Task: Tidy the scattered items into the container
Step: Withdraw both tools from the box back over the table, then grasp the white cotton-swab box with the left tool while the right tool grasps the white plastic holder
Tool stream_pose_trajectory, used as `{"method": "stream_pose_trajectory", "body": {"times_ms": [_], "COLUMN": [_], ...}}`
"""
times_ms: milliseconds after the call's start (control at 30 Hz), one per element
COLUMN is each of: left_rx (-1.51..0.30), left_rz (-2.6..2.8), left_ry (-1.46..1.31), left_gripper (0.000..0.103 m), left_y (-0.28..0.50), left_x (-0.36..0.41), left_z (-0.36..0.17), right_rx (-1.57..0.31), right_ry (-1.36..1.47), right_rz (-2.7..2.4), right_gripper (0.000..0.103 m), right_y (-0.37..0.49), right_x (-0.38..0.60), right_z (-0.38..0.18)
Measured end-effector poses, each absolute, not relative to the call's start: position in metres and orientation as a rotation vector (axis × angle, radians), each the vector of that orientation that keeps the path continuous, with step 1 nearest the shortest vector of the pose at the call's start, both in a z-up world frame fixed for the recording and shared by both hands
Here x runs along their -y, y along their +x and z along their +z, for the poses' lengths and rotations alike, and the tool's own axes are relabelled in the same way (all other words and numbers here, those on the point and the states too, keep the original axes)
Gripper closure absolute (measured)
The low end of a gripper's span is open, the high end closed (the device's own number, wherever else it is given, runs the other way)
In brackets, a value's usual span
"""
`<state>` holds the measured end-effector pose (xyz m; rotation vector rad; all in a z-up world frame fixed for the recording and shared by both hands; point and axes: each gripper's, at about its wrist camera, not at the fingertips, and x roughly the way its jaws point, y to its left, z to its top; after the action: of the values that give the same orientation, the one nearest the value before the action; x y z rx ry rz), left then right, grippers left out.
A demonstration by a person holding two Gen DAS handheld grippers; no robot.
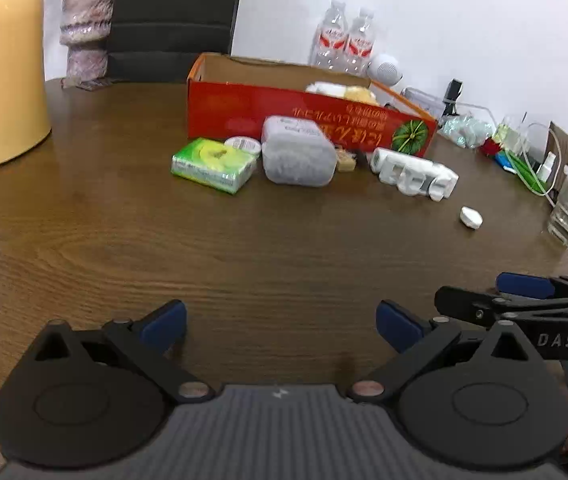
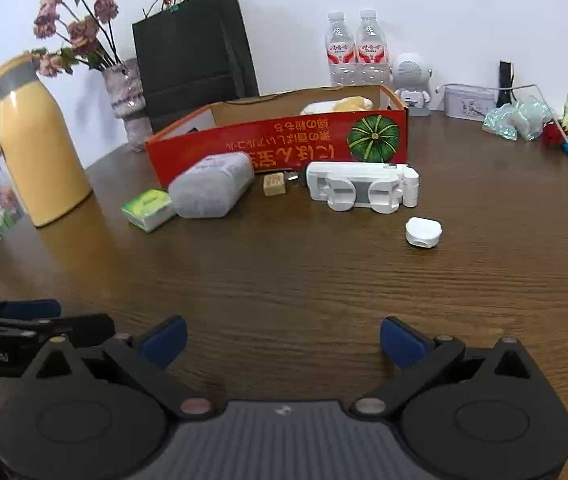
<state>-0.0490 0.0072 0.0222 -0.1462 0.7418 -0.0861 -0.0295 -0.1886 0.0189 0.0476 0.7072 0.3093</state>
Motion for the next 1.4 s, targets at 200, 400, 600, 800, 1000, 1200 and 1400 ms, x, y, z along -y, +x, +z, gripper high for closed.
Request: {"method": "stream_pose_trajectory", "body": {"times_ms": [200, 400, 600, 800, 1000, 1200, 1400], "left_rx": [-0.735, -0.712, -0.612, -0.711, -0.724, -0.704, -0.679], "left_rz": [-0.071, -0.086, -0.179, -0.082, -0.057, -0.072, -0.086], "left_ry": [-0.12, -0.119, -0.142, 0.0, 0.067, 0.006, 0.032], "left_gripper": [0.0, 0.0, 0.0, 0.0, 0.004, 0.037, 0.037], "left_y": [-0.059, -0.063, 0.003, 0.11, 0.132, 0.132, 0.123], "left_x": [-0.009, -0.011, -0.011, 0.032, 0.049, 0.037, 0.042], "left_z": [0.019, 0.026, 0.06, 0.044, 0.027, 0.024, 0.026], "right_rx": [-0.702, -0.69, -0.631, -0.613, -0.704, -0.724, -0.717], "right_ry": [0.048, 0.025, -0.004, -0.028, 0.025, -0.04, -0.002], "right_rz": [0.296, 0.274, 0.24, 0.208, 0.14, 0.139, 0.168], "right_gripper": [0.0, 0.0, 0.0, 0.0, 0.001, 0.001, 0.019], "right_y": [-0.048, -0.059, -0.019, 0.059, 0.119, 0.135, 0.132], "right_x": [0.19, 0.196, 0.212, 0.216, 0.213, 0.201, 0.203], "right_z": [0.019, 0.019, 0.042, 0.06, 0.038, 0.023, 0.021]}}
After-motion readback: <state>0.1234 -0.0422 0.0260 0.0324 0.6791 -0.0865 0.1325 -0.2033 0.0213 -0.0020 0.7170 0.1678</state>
